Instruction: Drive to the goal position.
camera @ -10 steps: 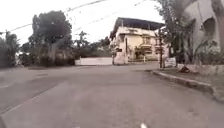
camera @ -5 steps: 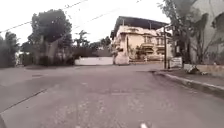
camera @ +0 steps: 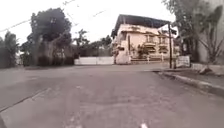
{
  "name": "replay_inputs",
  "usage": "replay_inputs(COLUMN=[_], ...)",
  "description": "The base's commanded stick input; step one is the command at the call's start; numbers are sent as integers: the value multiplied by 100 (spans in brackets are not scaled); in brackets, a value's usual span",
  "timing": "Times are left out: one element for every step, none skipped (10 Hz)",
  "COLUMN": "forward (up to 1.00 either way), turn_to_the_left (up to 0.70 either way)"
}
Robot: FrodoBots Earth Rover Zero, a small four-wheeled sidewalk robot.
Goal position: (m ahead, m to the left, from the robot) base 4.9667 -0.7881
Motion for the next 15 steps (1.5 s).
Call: replay_inputs(forward=[100, 100, 100, 100, 100, 100, 100, 100, 100, 100, 100, 100, 100, 100, 100], turn_to_the_left=[0, 0, 0, 0, 0, 0, 0, 0, 0, -10, -27, -27, -17, -9, -27])
